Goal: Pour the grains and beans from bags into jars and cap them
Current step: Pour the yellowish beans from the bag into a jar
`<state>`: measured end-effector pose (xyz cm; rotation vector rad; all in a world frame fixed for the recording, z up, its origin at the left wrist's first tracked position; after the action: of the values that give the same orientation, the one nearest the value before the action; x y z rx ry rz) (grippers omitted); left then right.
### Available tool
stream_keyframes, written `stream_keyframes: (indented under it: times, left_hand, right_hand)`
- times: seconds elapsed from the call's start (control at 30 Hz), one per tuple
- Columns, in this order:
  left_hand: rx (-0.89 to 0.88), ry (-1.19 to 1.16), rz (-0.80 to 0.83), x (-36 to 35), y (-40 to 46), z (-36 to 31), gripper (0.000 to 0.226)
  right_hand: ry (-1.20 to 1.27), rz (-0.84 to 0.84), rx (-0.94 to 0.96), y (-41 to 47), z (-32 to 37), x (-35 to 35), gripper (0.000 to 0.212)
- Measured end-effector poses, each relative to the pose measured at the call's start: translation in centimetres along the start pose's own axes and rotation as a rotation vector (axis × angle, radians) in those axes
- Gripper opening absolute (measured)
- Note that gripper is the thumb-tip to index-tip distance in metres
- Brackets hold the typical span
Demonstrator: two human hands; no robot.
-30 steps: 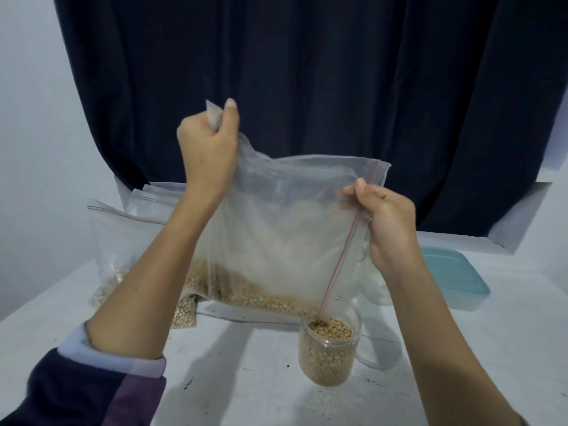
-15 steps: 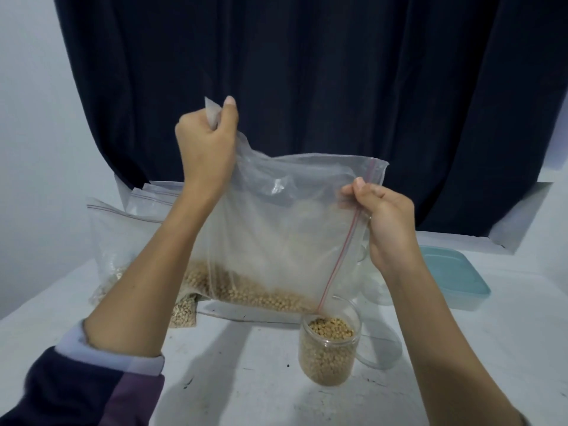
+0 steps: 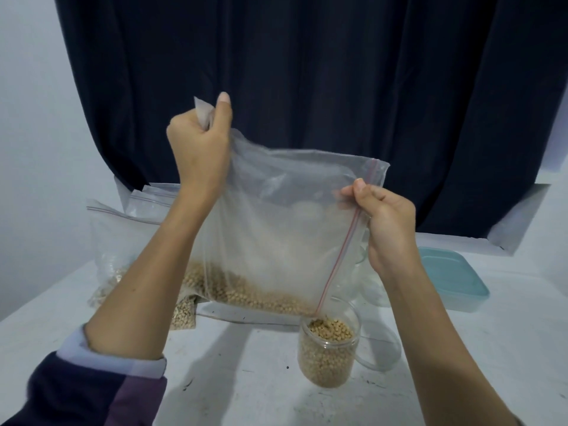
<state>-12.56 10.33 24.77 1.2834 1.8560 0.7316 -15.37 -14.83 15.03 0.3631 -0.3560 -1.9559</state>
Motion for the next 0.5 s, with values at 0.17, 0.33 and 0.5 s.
stream_keyframes:
  times: [0.17,0.33,0.5]
  left_hand:
    - [-0.007,-0.006,0.023,-0.5,-0.11,-0.47,0.057]
    - [-0.004,0.001,0.014,-0.27,0.12,-0.42,0.056]
    - [0.004,0.009,0.011,-0.18,0.25,-0.32,0.056]
  right_hand:
    - [0.002,0.013,0.004,0.01,0.28,0.04,0.022]
    - [0.004,0.017,-0.016,-0.03,-0.02,0.14,0.022]
    - [0.011,0.009,-0.026,-0.22,-0.01,0.02,0.023]
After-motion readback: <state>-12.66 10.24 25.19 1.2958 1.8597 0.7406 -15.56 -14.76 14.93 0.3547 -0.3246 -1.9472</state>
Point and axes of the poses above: each hand's wrist, its own y-axis towards the middle knuckle, its own x-axis out of the back of the hand, z = x × y, the point moved 8 cm from there along y, towards the middle knuckle, and after that the axes turned 10 degrees about -y, right-handed, at the moved point
